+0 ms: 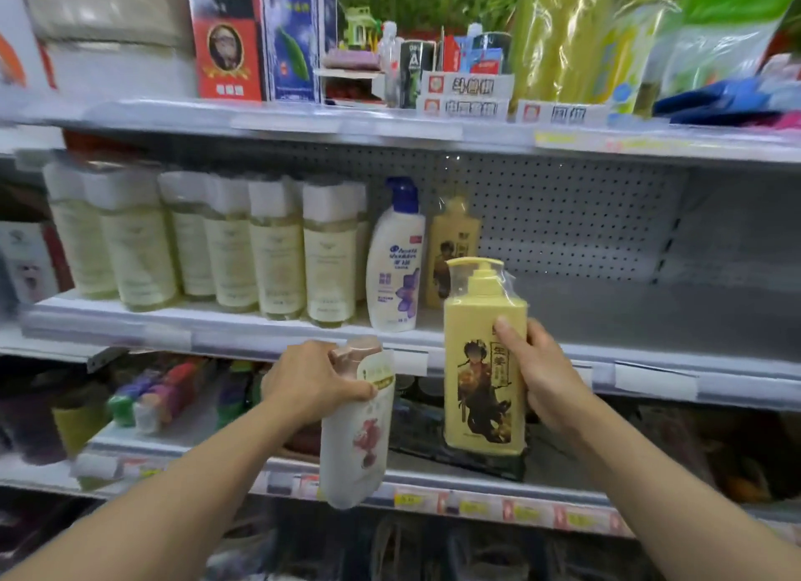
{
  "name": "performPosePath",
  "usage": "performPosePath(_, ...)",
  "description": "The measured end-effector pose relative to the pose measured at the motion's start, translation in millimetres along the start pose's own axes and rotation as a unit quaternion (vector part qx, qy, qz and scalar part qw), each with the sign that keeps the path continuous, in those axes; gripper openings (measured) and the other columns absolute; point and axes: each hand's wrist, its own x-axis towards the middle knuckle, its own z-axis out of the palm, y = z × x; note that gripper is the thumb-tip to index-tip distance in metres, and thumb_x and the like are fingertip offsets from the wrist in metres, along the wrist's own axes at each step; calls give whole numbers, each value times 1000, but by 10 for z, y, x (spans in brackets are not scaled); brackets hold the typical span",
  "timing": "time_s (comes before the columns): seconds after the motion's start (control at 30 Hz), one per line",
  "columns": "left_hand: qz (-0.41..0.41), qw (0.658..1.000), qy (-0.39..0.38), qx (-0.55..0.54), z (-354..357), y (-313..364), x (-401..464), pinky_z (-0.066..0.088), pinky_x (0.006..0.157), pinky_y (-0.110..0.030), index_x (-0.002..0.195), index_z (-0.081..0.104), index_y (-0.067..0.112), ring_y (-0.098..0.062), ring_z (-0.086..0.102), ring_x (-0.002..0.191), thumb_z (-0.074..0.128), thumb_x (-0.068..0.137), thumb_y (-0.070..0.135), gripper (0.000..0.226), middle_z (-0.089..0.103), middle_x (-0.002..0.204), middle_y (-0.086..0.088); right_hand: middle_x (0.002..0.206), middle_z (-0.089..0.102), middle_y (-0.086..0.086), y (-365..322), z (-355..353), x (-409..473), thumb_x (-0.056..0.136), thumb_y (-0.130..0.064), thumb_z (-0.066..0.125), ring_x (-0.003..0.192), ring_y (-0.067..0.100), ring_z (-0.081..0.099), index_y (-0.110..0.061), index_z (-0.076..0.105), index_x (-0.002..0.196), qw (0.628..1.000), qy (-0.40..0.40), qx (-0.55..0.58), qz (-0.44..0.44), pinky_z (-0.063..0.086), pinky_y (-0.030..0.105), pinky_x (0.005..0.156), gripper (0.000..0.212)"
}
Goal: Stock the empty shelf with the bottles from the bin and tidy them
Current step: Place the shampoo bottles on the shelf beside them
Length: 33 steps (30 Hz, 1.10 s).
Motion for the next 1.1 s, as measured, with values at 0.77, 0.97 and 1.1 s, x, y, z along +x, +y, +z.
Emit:
performPosePath(0.77,-16,994,12,-110,-464,540,378,55,65,-25,73,63,24,-7,66,73,85,64,29,25,67,75,9,108,66,7,-314,260,1448,80,-50,61,100,29,64,-24,49,114,998,5,67,-19,48,55,94,44)
performPosePath(0.97,-10,994,16,-111,-441,604,397,56,69,-24,80,67,25,-7,67,76,85,65,30,24,70,80,8,117,63,3,-345,207,1511,91,-33,60,103,24,61,-26,47,111,997,-42,-26,-56,49,44,93,25)
performPosePath(1.1,-3,994,18,-105,-441,662,408,50,59,-17,83,68,22,-4,65,73,84,65,32,26,69,79,9,108,57,-2,-286,33,1484,87,-8,65,101,18,56,-22,38,126,977,-91,-185,-60,48,34,86,50)
